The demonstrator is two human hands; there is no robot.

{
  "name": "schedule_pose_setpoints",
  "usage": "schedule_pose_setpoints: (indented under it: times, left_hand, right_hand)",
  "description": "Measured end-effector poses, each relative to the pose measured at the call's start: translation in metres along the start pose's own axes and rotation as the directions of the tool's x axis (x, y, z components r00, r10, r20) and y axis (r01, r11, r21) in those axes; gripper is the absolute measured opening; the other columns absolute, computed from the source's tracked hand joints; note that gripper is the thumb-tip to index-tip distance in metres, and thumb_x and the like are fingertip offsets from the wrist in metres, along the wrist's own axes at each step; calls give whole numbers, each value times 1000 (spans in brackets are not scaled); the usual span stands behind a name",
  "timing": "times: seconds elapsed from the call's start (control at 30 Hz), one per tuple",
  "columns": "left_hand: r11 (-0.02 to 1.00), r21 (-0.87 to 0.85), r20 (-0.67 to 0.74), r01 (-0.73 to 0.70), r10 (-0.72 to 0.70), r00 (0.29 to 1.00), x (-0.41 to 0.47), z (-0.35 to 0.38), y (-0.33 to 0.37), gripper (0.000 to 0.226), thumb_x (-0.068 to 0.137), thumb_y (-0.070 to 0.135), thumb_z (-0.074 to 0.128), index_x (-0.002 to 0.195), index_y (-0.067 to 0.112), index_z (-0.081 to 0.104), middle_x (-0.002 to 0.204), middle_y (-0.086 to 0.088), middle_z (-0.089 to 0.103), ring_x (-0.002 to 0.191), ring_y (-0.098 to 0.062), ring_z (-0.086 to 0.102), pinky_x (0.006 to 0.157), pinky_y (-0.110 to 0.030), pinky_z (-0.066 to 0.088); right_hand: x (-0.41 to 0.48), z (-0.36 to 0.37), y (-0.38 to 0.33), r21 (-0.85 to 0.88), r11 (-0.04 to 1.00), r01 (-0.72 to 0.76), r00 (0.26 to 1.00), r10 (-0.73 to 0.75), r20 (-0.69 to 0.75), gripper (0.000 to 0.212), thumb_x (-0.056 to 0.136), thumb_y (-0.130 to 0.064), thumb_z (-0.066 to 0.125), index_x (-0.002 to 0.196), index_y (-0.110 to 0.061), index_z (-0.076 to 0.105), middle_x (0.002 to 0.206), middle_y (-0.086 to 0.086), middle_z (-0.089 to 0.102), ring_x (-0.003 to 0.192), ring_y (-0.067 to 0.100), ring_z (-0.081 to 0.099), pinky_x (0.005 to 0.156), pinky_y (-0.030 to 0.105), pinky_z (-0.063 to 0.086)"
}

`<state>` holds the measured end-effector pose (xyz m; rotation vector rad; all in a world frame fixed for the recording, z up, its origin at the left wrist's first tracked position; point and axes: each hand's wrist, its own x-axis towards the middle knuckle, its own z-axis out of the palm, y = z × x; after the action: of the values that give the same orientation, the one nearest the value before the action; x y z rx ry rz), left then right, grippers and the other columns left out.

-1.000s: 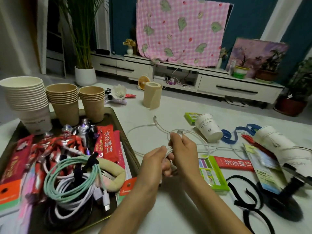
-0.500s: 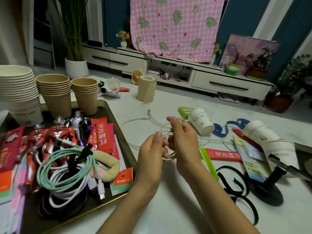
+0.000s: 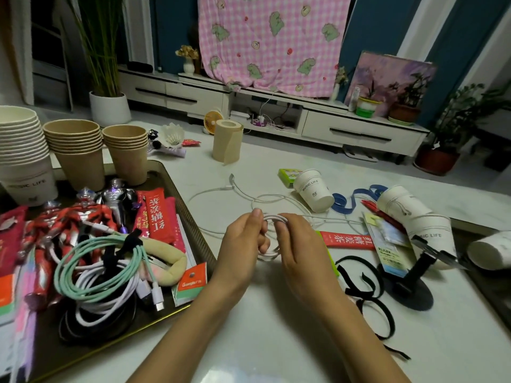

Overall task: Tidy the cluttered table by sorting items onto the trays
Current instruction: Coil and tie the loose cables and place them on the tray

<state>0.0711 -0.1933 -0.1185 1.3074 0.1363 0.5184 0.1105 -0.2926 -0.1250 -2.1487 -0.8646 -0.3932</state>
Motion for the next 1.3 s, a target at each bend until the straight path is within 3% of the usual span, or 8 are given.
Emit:
schedule_pose_setpoints:
  times: [0.17,0.33,0.53,0.6,0.93,1.17,1.23,1.3]
  left_hand:
    - [992,-67,58,110,-106,993,-16,15,-4,37,99,26,33,67,12,43,37,7,37,43,-7,40,50,-18,35]
    - [886,-338,139,318,-287,948,-35,34,-2,44,98,35,31,64,13,46,41,5,42,43,-8,46,52,-21,40]
    - [975,83,45,204,-208,977,-39,34,1,40,100,30,30,68,13,45,33,9,33,34,-2,32,41,-14,30]
    - [965,168,26,200,-207,978,-39,32,3,40,100,29,31,67,13,45,31,9,33,31,-1,31,36,-12,27]
    - [926,183,83,329,-348,934,-51,40,7,41,100,30,35,64,13,45,33,11,33,31,-6,31,39,-18,26]
    - [910,207,146,359,-392,908,-64,39,16,42,97,39,39,62,16,39,40,8,27,37,-9,26,40,-18,22]
    - [916,213,156,339,-374,914,-64,36,20,42,94,40,46,60,17,37,40,8,28,38,-10,27,43,-20,24]
    - [921,236,146,310,-349,926,-62,32,22,48,90,38,54,49,20,38,37,7,32,39,-11,30,48,-22,28]
  right_hand:
    - [-20,1,-3,-57,993,-108,990,102,-103,37,95,-29,30,121,-12,50,110,3,62,96,21,55,69,17,28]
    - [-31,-14,-2,-100,981,-169,974,151,-168,31,86,-26,34,106,-12,54,99,7,62,88,26,55,66,29,33]
    - [-48,-59,3,133,967,-216,973,202,111,18,96,-20,48,106,-18,63,96,-6,62,85,4,55,76,15,41]
    - [-55,-88,13,150,942,-299,954,289,83,15,93,-18,53,101,-15,65,94,-3,63,81,6,55,76,18,42]
    - [-88,-127,34,-144,940,-308,948,317,42,18,88,-5,58,87,-20,66,84,-11,59,75,1,52,66,5,37]
    - [-47,-93,47,-592,780,-200,925,350,149,22,88,-33,55,94,-18,70,95,4,63,94,22,54,78,31,38]
    - [-43,-91,49,-557,794,-246,907,390,155,16,87,-27,57,86,-16,69,90,2,66,91,22,58,74,31,40]
    - [-41,-97,47,-289,866,-408,896,440,52,11,86,-20,60,79,-16,68,77,-2,68,77,14,61,67,25,45]
